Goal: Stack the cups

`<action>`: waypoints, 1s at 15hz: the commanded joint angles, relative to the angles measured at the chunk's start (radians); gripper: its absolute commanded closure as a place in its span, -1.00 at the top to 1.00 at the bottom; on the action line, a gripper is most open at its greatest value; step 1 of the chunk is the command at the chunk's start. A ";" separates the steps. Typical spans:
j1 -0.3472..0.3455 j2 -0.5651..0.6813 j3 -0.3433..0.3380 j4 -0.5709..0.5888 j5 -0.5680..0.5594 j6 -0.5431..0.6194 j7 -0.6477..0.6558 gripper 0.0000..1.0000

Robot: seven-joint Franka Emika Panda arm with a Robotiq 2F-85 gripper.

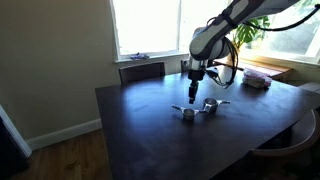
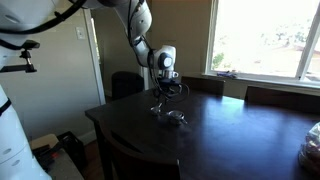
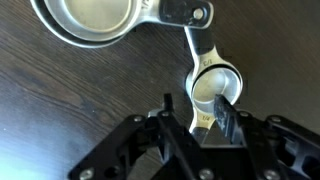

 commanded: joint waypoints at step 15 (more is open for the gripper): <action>0.045 -0.217 -0.087 -0.506 -0.340 0.400 -0.057 1.00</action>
